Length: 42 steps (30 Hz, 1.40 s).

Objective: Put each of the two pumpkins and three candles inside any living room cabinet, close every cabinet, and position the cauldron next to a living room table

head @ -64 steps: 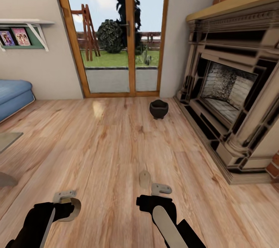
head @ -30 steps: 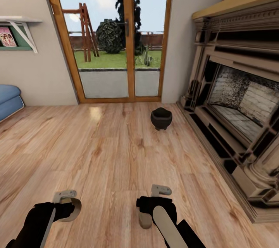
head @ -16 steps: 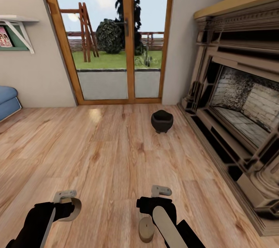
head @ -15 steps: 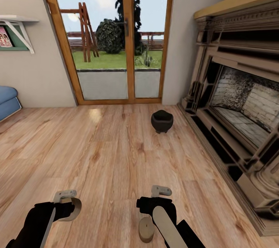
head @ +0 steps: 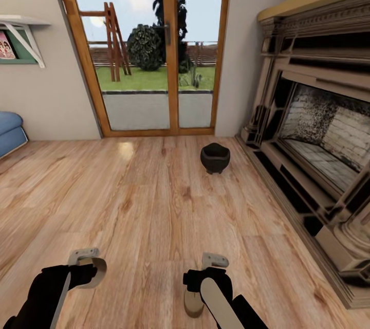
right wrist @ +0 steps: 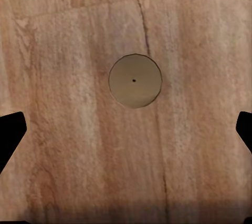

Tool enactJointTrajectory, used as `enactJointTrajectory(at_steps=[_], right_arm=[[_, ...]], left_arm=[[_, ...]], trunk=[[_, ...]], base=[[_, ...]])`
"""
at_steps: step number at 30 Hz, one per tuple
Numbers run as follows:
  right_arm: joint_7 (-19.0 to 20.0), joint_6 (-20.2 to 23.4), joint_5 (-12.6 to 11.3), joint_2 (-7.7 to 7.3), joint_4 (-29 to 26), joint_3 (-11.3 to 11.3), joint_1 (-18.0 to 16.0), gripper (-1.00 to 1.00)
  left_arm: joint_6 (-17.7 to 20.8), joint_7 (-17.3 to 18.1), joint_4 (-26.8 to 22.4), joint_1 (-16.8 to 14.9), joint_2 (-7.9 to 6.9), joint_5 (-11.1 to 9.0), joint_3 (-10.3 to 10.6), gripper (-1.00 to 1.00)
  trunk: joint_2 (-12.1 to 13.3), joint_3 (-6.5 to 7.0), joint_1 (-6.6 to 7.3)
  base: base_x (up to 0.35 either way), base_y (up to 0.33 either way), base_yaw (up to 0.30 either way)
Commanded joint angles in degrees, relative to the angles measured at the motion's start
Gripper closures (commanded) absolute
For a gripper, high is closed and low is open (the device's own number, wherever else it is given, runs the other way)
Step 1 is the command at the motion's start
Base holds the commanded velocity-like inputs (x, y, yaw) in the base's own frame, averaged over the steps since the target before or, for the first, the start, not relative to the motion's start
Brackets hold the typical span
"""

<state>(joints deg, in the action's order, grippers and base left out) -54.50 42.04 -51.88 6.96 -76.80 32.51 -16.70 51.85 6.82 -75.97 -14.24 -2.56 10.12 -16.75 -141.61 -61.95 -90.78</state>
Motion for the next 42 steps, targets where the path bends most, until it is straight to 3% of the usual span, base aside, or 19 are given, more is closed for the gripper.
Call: enactJointTrajectory(at_steps=[1,4,7,13,16,21,24,28,30,31,34,37,42], right_arm=[[0.1,0.0,0.0,0.02,0.1,0.0,0.0,-1.0],[1.1,-0.1,0.1,0.06,0.2,0.0,0.0,-1.0],[2.1,-0.2,0.2,0.08,0.2,0.0,0.0,-1.0],[2.6,-1.3,0.1,2.21,2.6,-0.3,-1.1,-1.0],[2.6,-2.8,-0.1,2.76,5.8,-0.4,-2.7,-1.0],[2.6,-3.5,0.0,3.03,9.3,-0.4,-3.7,-1.0],[2.6,-3.3,0.1,3.03,9.9,-0.4,-3.9,-1.0],[2.6,-3.3,0.1,3.03,10.2,-0.4,-4.2,-1.0],[2.6,-3.3,0.1,3.03,10.2,-0.4,-4.2,-1.0],[2.6,-3.3,0.1,3.03,10.2,-0.4,-4.2,-1.0],[2.6,-3.3,0.1,3.03,10.3,-0.4,-4.2,-1.0],[2.6,-3.4,0.2,3.03,10.3,-0.4,-4.2,-1.0],[2.7,-3.4,0.1,3.03,10.3,-0.4,-4.2,-1.0]], left_arm=[[0.2,0.0,-0.6,0.0,-0.04,0.0,-0.1,1.0],[1.0,0.1,-2.4,0.0,-0.18,-0.1,-0.2,1.0],[4.3,0.2,-4.4,0.0,-0.29,-0.2,-1.1,1.0],[7.4,0.8,-8.3,0.0,-0.48,-0.6,-7.0,1.0],[7.7,0.9,-9.0,0.0,-2.61,-0.7,-8.7,1.0],[8.0,2.5,-9.2,0.0,-8.82,-1.2,-9.6,1.0],[8.1,9.8,-9.1,0.0,-12.89,-1.6,-10.2,1.0],[8.1,26.4,-8.8,0.1,-20.46,-1.3,-16.3,1.0],[8.1,34.7,-8.4,0.2,-24.43,-1.2,-18.2,1.0],[8.1,36.7,-8.3,0.3,-25.3,-1.2,-18.5,1.0],[8.1,47.3,-7.0,0.7,-29.49,-1.1,-19.3,1.0],[8.1,53.5,-6.4,0.9,-31.45,-1.1,-19.7,1.0],[8.0,55.6,-6.2,1.1,-31.92,-1.1,-21.7,1.0]], trunk=[[-0.4,-0.19,-0.23],[-1.6,-0.72,-0.88],[-1.7,-1.39,-0.97],[-1.8,-2.72,-1.12],[-1.8,-3.38,-1.2],[-1.9,-4.49,-1.33],[-1.9,-5.15,-1.41],[-2.0,-6.04,-1.51],[-2.0,-6.48,-1.56],[-2.0,-6.7,-1.59],[-2.0,-7.15,-1.64],[-2.0,-7.15,-1.64],[-2.0,-7.15,-1.64]], base=[[0.0,0.0,0.0],[0.0,0.0,0.0],[0.0,0.0,0.0],[0.0,0.0,0.0],[0.0,0.0,0.0],[0.0,0.0,0.0],[0.0,0.0,0.0],[0.0,0.0,0.0],[0.0,0.0,0.0],[0.0,0.0,0.0],[0.0,0.0,0.0],[0.0,0.0,0.0],[0.0,0.007,0.0]])
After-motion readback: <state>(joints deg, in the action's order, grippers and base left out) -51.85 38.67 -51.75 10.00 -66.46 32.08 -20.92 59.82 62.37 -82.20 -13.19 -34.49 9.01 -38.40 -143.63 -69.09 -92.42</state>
